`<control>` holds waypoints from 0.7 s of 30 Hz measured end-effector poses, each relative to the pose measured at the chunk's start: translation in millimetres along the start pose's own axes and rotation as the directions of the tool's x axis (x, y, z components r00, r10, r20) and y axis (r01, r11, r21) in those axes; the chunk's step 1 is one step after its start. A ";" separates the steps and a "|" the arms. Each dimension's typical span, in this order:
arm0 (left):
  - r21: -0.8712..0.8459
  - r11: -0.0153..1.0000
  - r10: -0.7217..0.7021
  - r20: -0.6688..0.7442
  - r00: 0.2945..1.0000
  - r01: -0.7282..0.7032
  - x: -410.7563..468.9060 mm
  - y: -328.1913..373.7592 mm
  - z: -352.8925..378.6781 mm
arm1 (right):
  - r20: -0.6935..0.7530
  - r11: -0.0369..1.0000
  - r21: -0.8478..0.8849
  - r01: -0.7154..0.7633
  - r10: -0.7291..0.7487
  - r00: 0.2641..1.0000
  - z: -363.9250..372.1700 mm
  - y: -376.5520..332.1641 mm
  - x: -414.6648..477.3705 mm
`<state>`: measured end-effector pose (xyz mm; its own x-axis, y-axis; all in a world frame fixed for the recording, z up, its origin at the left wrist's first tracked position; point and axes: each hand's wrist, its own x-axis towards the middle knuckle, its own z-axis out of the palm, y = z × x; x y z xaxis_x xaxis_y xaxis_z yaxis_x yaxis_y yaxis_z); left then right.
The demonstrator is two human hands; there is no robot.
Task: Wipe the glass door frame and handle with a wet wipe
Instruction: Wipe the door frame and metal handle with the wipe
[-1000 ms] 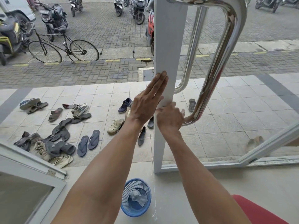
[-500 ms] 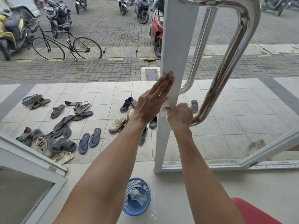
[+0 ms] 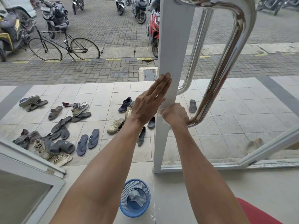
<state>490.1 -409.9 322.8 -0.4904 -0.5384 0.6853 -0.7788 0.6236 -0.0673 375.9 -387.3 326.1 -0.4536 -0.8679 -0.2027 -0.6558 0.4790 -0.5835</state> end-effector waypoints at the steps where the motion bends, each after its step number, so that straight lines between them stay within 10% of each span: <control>1: 0.003 1.000 -0.004 0.004 1.000 0.004 0.2 0.1 -0.4 | 0.000 1.000 0.018 -0.023 0.023 1.000 0.8 -1.0 1.0; 6: 0.021 0.999 -0.029 0.016 0.999 0.029 -0.1 2.5 -0.8 | 0.001 0.995 0.051 -0.081 0.081 0.997 -3.4 -5.6 -0.5; 12: -0.028 0.999 -0.042 0.017 0.999 0.043 -1.4 6.3 -2.5 | -0.323 0.985 -0.069 0.157 -0.171 0.931 23.4 7.9 -23.4; 17: 0.015 1.000 -0.023 0.035 0.999 0.023 -1.1 1.2 -1.8 | -0.562 0.914 -0.169 0.369 -0.397 0.726 60.2 39.7 -17.4; 21: 0.026 0.999 -0.029 0.046 0.999 0.027 -1.9 0.1 -3.1 | -0.489 0.735 -0.493 0.466 -0.677 0.550 63.7 38.7 -14.1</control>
<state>492.1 -407.1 323.8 -0.4853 -0.5817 0.6528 -0.8020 0.5935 -0.0674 395.4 -364.9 256.3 -0.1005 -0.7371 0.6683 -0.9907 0.0120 -0.1357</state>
